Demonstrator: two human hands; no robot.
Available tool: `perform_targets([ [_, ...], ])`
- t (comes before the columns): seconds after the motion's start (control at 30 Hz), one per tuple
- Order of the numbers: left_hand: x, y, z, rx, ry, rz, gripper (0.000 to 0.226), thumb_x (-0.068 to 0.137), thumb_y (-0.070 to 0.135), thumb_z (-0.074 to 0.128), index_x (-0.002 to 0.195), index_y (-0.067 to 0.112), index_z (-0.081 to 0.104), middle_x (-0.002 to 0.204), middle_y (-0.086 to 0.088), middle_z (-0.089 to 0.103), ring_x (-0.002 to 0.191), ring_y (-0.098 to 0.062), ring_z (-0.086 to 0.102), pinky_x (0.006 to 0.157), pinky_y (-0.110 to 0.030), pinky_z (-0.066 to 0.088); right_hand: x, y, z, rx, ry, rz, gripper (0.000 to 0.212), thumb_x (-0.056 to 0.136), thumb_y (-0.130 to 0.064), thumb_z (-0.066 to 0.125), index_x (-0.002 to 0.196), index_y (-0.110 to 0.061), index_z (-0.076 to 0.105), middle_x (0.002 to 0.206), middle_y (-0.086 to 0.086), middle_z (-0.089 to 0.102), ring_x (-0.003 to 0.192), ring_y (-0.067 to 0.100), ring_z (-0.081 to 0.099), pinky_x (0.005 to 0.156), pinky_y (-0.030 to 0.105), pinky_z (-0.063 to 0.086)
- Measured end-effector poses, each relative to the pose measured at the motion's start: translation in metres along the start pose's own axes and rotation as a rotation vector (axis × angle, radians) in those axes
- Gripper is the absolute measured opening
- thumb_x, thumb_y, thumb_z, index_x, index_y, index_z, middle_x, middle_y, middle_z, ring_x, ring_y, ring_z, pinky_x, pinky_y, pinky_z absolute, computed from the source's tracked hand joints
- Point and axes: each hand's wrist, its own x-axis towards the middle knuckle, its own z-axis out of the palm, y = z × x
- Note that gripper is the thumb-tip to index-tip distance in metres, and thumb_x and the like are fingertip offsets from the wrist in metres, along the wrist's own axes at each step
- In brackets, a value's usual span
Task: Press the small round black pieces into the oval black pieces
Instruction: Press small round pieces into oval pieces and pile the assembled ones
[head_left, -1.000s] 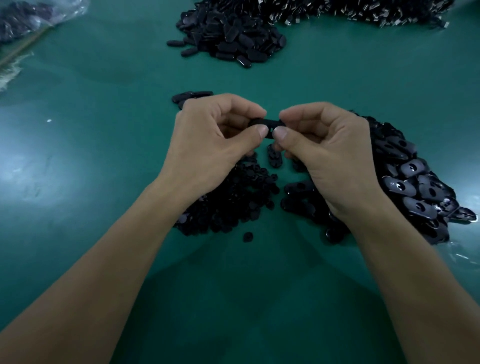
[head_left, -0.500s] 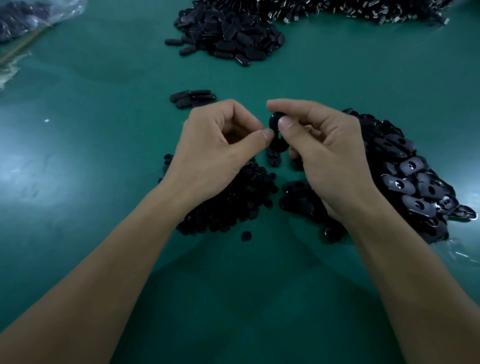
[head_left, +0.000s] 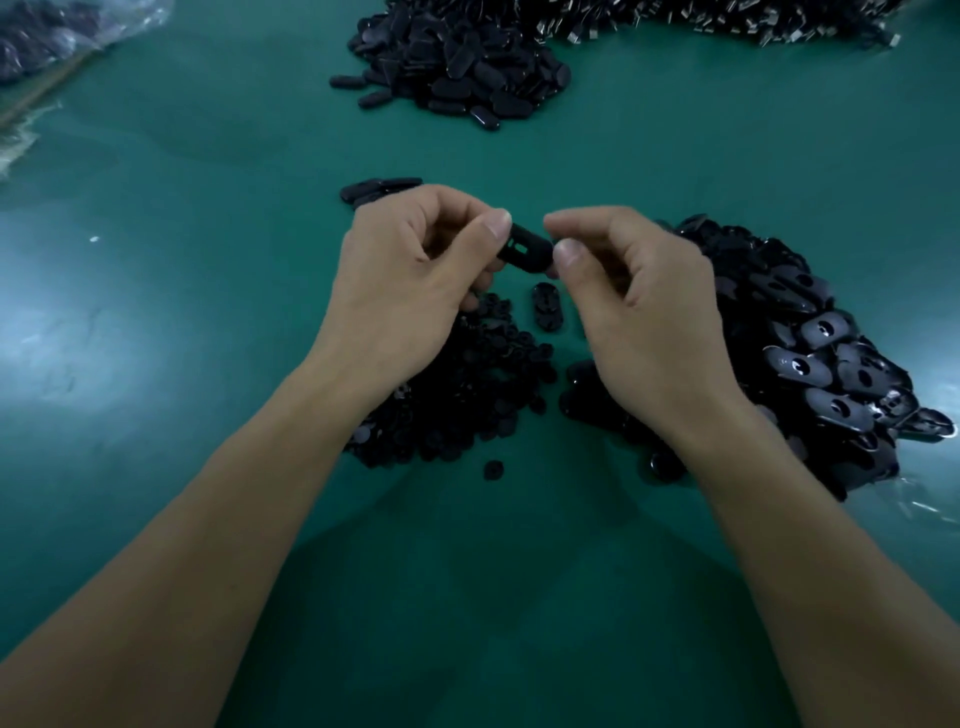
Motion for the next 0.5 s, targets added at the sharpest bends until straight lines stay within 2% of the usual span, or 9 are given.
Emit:
perform_targets([
  [0.03, 0.0007, -0.0011, -0.0001, 0.004, 0.021, -0.005, 0.014, 0.099, 0.026, 0.063, 0.086, 0.024, 0.067, 0.075, 0.006, 0.073, 0.068, -0.005, 0.065, 0.062, -0.02, 0.053, -0.0008, 0.0012, 0.0005, -0.14, -0.041, -0.035, 0.023, 0.101, -0.023, 0.058, 0.12, -0.019, 0.069, 0.101, -0.013, 0.068, 0.095, 0.001, 0.062, 0.084, 0.012, 0.045],
  [0.1, 0.0023, -0.0036, -0.0002, 0.023, 0.046, -0.015, 0.014, 0.1, 0.029, 0.06, 0.088, 0.024, 0.065, 0.088, -0.003, 0.075, 0.074, -0.009, 0.067, 0.067, -0.025, 0.056, -0.0021, 0.0024, 0.0015, -0.386, -0.179, -0.085, 0.028, 0.1, -0.033, 0.059, 0.121, -0.018, 0.069, 0.105, -0.005, 0.067, 0.103, 0.013, 0.058, 0.088, 0.024, 0.043],
  [0.17, 0.0033, -0.0051, -0.0009, 0.016, 0.074, -0.023, 0.014, 0.101, 0.027, 0.06, 0.088, 0.023, 0.063, 0.092, -0.004, 0.076, 0.076, -0.012, 0.069, 0.07, -0.032, 0.059, -0.0035, 0.0019, 0.002, -0.5, -0.318, -0.101, 0.036, 0.098, -0.043, 0.059, 0.124, -0.02, 0.068, 0.101, -0.002, 0.061, 0.103, 0.017, 0.051, 0.086, 0.028, 0.038],
  [0.27, 0.0034, -0.0045, -0.0016, -0.052, 0.1, -0.027, 0.011, 0.1, 0.017, 0.061, 0.09, 0.021, 0.06, 0.078, 0.005, 0.075, 0.07, -0.01, 0.07, 0.067, -0.028, 0.059, -0.0048, -0.0009, 0.0023, -0.552, -0.433, -0.105, 0.035, 0.096, -0.047, 0.059, 0.123, -0.025, 0.069, 0.097, -0.003, 0.054, 0.102, 0.018, 0.047, 0.082, 0.027, 0.032],
  [0.33, 0.0027, -0.004, -0.0016, -0.087, 0.107, -0.04, 0.01, 0.098, 0.011, 0.064, 0.094, 0.019, 0.06, 0.071, 0.006, 0.073, 0.068, -0.01, 0.07, 0.066, -0.025, 0.059, -0.0053, -0.0022, 0.0025, -0.515, -0.449, -0.085, 0.028, 0.097, -0.043, 0.061, 0.118, -0.027, 0.07, 0.096, -0.003, 0.054, 0.102, 0.019, 0.049, 0.086, 0.029, 0.036],
  [0.4, 0.0024, -0.0034, -0.0013, -0.107, 0.121, -0.046, 0.012, 0.097, 0.008, 0.065, 0.098, 0.019, 0.063, 0.072, 0.004, 0.073, 0.068, -0.011, 0.071, 0.068, -0.025, 0.06, -0.0053, -0.0028, 0.0028, -0.477, -0.448, -0.07, 0.021, 0.097, -0.038, 0.062, 0.112, -0.027, 0.071, 0.098, -0.001, 0.057, 0.102, 0.02, 0.052, 0.091, 0.036, 0.043],
  [0.5, 0.0021, -0.0016, -0.001, -0.106, 0.138, -0.034, 0.013, 0.096, 0.006, 0.066, 0.1, 0.017, 0.07, 0.076, 0.003, 0.074, 0.069, -0.011, 0.072, 0.07, -0.025, 0.06, -0.0063, -0.0032, 0.0035, -0.454, -0.435, -0.065, 0.016, 0.098, -0.033, 0.062, 0.107, -0.025, 0.072, 0.098, 0.001, 0.059, 0.101, 0.021, 0.054, 0.089, 0.043, 0.047],
])
